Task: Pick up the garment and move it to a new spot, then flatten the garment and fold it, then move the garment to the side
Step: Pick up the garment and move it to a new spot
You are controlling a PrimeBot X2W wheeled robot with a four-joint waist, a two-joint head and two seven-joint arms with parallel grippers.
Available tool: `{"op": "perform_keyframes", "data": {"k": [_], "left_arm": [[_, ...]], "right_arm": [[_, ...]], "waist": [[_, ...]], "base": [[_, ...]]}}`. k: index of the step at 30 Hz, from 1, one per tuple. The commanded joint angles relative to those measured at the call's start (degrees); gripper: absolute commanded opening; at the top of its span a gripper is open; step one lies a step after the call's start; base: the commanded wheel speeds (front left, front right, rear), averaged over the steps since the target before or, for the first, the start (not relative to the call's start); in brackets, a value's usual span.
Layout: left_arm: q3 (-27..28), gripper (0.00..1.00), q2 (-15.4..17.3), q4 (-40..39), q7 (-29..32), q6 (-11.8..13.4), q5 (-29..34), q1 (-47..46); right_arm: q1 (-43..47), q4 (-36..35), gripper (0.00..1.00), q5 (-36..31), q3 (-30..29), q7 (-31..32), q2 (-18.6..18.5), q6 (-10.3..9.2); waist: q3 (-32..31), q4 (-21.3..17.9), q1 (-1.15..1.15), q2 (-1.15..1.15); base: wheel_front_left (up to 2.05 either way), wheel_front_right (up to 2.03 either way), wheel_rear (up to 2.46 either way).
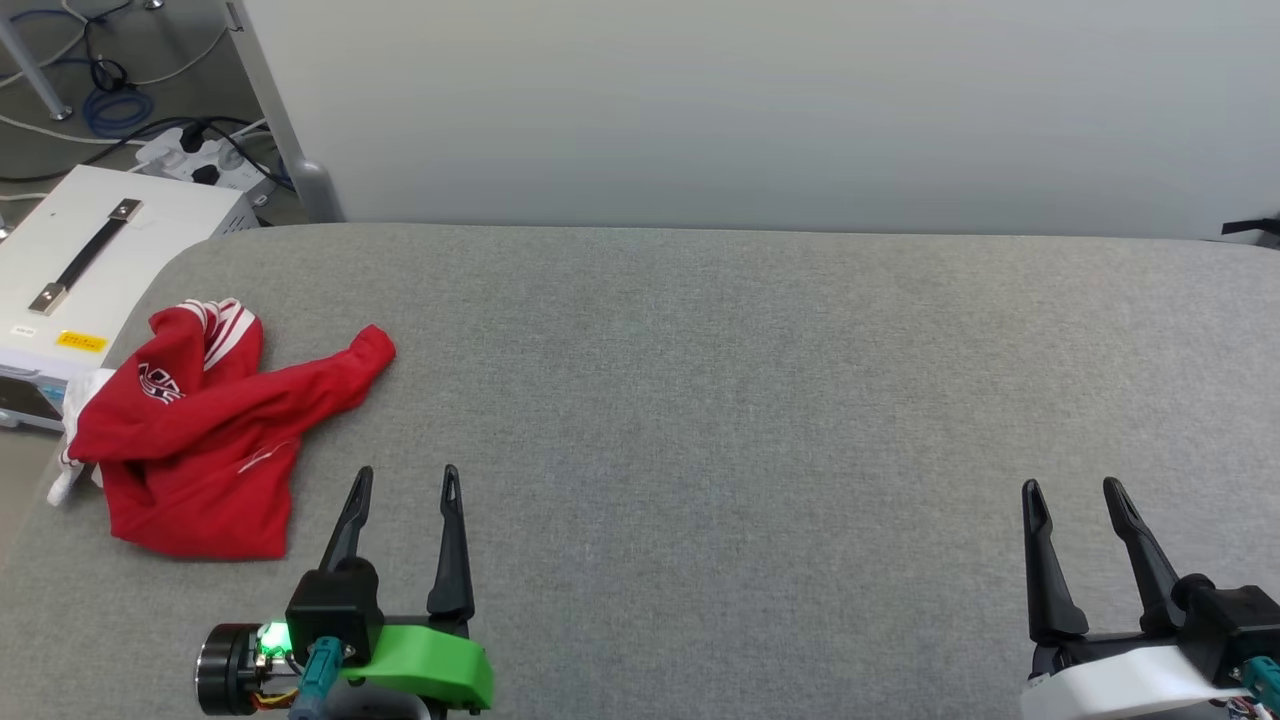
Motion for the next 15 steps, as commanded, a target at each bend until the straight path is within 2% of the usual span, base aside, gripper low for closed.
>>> {"op": "perform_keyframes", "data": {"k": [1,7,15], "left_arm": [[0.0,1.00,-0.3,0.2,-0.3,0.3,-0.6,0.1],[0.3,1.00,-0.3,0.3,-0.3,0.6,-0.9,-0.6],[1.4,1.00,-0.3,0.5,-0.3,0.7,-1.2,-1.8]], "right_arm": [[0.6,0.1,1.00,0.4,0.1,-0.5,-0.1,-0.04],[0.2,-0.1,1.00,0.1,0.6,-0.5,-0.1,-0.04],[-0.5,-0.3,1.00,-0.4,1.2,-0.5,-0.1,-0.04]], "waist": [[0.1,0.5,0.00,0.00],[0.9,3.0,0.00,0.00],[2.6,8.5,0.00,0.00]], "base": [[0.00,0.00,0.00],[0.00,0.00,0.00],[0.00,0.00,0.00]]}}
